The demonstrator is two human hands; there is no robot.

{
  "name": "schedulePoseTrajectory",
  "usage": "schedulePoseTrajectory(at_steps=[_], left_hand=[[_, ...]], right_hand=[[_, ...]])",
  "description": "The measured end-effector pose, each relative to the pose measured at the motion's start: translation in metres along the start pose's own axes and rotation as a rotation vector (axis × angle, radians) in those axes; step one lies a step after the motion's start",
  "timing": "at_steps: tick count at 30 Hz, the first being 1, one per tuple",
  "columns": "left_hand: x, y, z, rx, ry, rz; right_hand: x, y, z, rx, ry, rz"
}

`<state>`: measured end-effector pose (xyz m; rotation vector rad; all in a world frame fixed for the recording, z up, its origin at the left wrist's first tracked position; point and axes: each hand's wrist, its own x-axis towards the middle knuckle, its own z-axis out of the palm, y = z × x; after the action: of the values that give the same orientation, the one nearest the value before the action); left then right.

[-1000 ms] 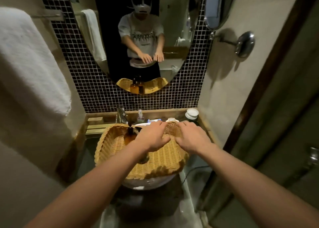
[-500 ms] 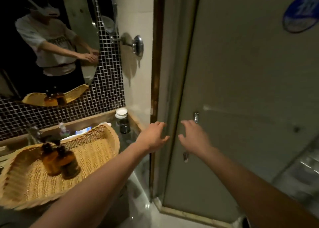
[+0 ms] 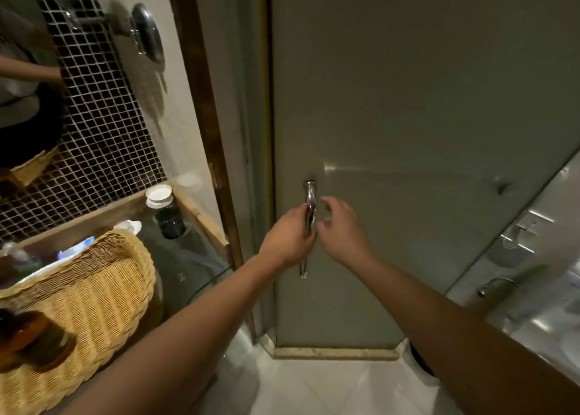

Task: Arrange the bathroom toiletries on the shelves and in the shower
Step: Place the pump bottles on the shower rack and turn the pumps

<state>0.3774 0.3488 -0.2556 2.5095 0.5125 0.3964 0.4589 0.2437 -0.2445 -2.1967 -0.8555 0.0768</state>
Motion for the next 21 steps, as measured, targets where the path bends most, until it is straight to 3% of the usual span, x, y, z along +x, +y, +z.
schedulePoseTrajectory(at_steps=[8,21], left_hand=[[0.016,-0.010,-0.008,-0.033,-0.067,0.058],[-0.006,-0.021,-0.005,0.062,0.031,0.142]], right_hand=[[0.031,-0.013,0.028,0.086,0.122,0.116],[0.013,-0.012,0.027,0.121,0.130,0.147]])
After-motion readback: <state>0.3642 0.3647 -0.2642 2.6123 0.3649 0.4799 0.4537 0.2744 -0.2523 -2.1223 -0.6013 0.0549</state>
